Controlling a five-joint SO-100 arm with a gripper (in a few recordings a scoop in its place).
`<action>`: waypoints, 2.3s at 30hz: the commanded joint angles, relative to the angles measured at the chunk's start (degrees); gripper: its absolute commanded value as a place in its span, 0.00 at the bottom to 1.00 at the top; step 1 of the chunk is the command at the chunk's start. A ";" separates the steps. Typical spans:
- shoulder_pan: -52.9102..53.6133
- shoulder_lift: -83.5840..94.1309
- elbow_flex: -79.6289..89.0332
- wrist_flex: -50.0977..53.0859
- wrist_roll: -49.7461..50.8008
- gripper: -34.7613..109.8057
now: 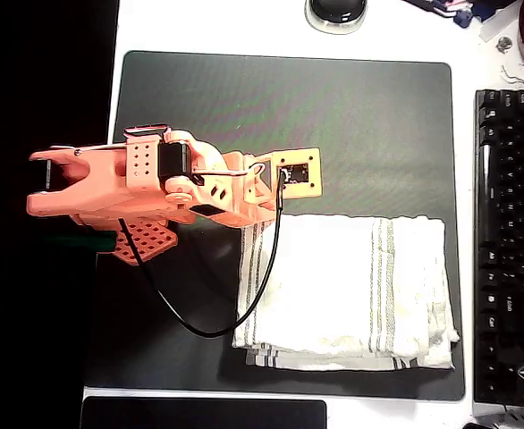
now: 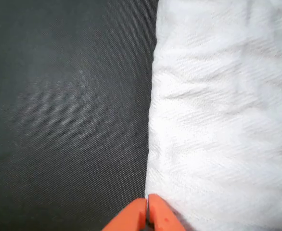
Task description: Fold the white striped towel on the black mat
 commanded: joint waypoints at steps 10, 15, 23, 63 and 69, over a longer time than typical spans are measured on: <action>0.26 3.43 1.23 7.82 -2.64 0.24; 0.62 4.57 1.23 10.28 -2.90 0.24; 0.53 4.57 1.23 12.22 -2.46 0.24; 0.88 4.57 1.23 12.30 -1.49 0.24; 0.88 4.57 1.23 12.30 -1.49 0.24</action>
